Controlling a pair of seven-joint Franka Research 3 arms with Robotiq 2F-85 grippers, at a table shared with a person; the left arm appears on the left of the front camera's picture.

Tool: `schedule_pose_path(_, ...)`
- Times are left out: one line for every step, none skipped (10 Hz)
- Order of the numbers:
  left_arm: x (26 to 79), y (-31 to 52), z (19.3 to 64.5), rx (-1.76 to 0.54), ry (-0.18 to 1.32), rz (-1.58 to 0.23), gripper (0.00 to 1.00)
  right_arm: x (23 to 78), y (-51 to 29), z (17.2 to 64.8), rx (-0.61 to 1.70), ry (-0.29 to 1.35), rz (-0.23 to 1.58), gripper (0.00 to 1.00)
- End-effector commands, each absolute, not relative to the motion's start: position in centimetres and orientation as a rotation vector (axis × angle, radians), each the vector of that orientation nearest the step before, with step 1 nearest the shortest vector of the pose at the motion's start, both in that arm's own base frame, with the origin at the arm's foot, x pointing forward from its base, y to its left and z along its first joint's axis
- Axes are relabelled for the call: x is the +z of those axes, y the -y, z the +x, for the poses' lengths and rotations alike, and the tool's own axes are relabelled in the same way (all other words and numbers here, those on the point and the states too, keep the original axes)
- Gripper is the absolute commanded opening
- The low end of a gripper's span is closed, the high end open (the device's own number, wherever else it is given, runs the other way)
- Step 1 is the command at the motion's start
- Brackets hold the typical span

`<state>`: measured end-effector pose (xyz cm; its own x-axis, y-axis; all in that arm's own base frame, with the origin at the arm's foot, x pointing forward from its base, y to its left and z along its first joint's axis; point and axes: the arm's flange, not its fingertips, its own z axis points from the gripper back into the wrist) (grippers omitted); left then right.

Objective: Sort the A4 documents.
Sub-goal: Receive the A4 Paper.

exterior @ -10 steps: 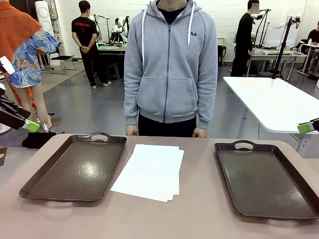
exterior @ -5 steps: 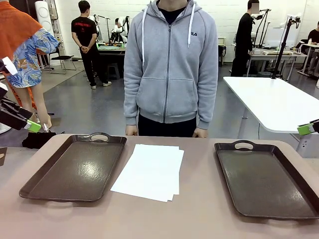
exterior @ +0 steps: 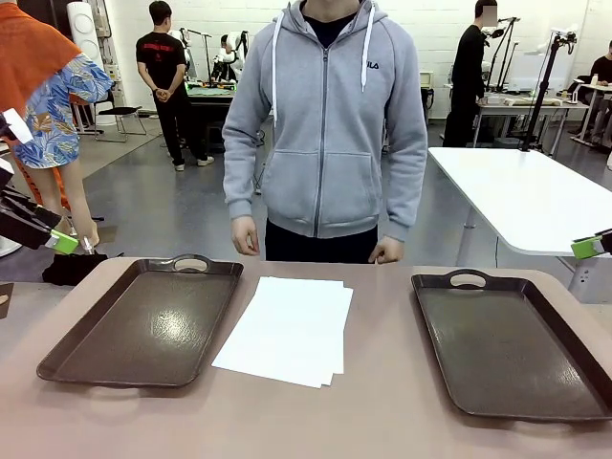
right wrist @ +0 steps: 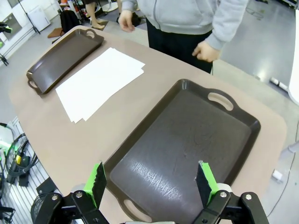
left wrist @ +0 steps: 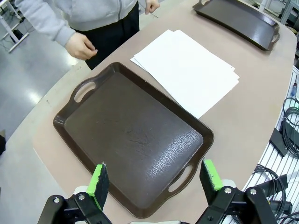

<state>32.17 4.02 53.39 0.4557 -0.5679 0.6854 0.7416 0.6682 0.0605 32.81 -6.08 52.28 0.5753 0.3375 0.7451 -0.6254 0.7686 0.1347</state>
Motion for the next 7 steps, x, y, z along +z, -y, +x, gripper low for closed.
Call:
schedule_pose_path(53.39,-4.03,32.16,-0.82,0.74,-0.268,1.0,52.17,6.07,32.93,0.588,0.769,0.409,1.0)
schedule_pose_path(53.39,-4.03,32.16,-0.82,0.74,-0.268,1.0,52.17,6.07,32.93,0.588,0.769,0.409,1.0)
schedule_pose_path(53.39,-4.03,32.16,-0.82,0.74,-0.268,1.0,52.17,6.07,32.93,0.588,0.769,0.409,1.0)
schedule_pose_path(53.39,-4.03,32.16,-0.82,0.74,-0.268,1.0,52.17,6.07,32.93,0.588,0.769,0.409,1.0)
schedule_pose_path(53.39,-4.03,32.16,-0.82,0.74,-0.268,1.0,52.17,6.07,32.93,0.588,0.769,0.409,1.0)
schedule_pose_path(53.39,-4.03,32.16,-0.82,0.74,-0.268,1.0,52.17,6.07,32.93,0.588,0.769,0.409,1.0)
schedule_pose_path(53.39,-4.03,32.16,-0.82,0.74,-0.268,1.0,52.17,6.07,32.93,0.588,0.769,0.409,1.0)
